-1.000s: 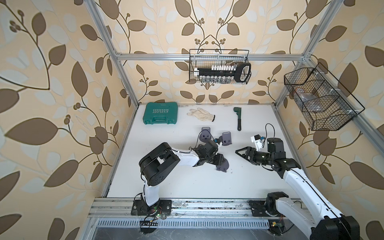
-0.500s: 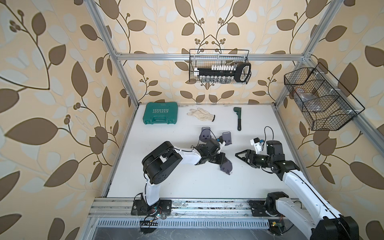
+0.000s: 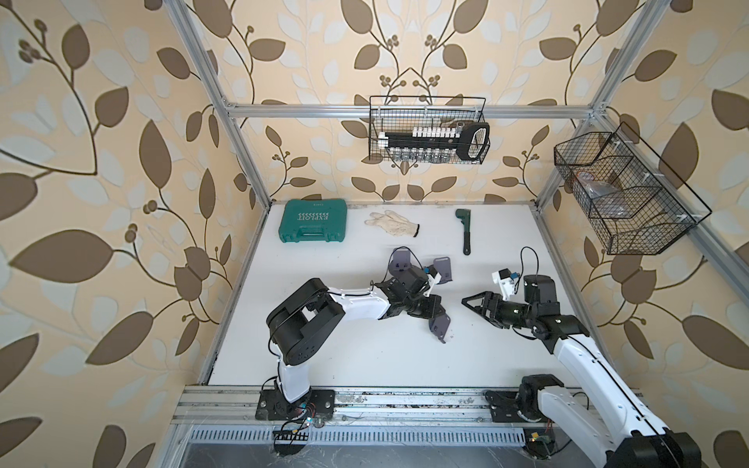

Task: Open the phone stand
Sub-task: Pick up the phone stand at the center of the board.

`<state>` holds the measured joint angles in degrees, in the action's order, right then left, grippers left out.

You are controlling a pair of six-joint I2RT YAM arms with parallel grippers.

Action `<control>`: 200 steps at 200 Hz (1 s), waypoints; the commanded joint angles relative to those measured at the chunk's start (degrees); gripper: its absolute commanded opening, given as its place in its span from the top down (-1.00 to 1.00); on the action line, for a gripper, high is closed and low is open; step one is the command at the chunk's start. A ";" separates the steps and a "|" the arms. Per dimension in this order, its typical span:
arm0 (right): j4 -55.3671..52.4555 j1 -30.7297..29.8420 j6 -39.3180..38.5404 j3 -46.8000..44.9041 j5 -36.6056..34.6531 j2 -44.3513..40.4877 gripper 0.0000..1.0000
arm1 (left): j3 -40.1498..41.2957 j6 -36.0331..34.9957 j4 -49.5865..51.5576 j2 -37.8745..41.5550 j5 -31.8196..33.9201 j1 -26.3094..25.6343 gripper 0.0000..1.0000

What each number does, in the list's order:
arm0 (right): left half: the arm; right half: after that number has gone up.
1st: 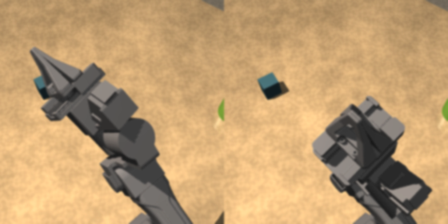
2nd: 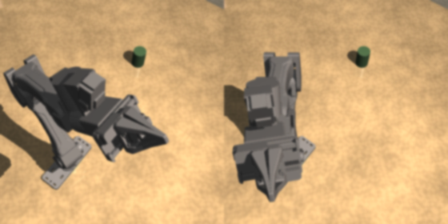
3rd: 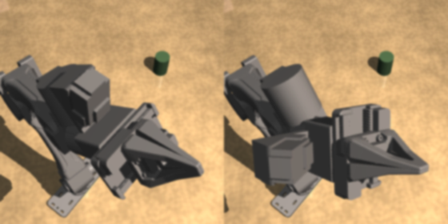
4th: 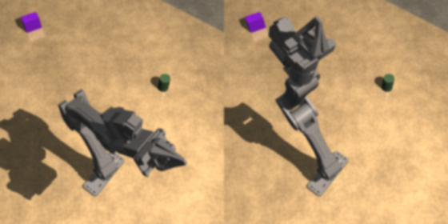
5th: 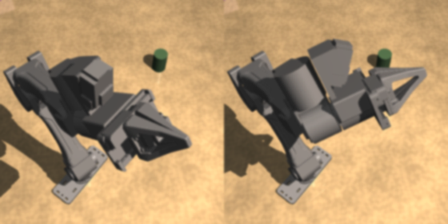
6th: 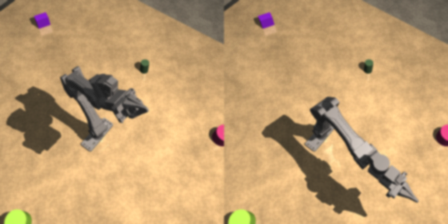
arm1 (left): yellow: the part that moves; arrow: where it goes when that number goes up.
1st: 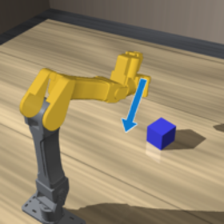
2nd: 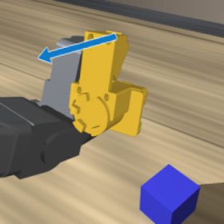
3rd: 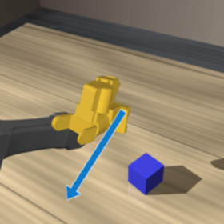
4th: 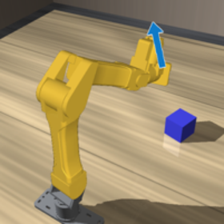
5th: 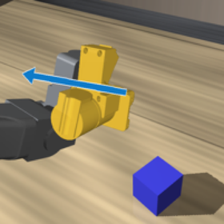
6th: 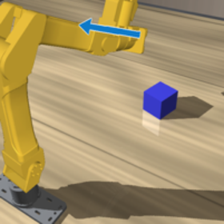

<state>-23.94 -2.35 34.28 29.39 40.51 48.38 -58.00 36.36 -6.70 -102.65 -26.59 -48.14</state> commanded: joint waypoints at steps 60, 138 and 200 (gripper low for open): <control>-7.41 0.86 0.04 8.45 4.79 -7.16 -0.28 | -1.78 9.03 7.72 22.36 -4.47 5.35 1.00; 11.15 -1.61 14.74 4.99 16.80 -13.97 -0.14 | 4.23 21.81 -3.17 33.69 -5.99 8.58 1.00; 23.75 -15.95 20.13 -0.25 8.92 -13.67 0.12 | 7.27 23.91 -6.75 38.48 -6.21 8.65 1.00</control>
<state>-7.55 -13.37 52.51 30.52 53.23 32.84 -51.03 58.50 -6.70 -67.00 -31.14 -39.90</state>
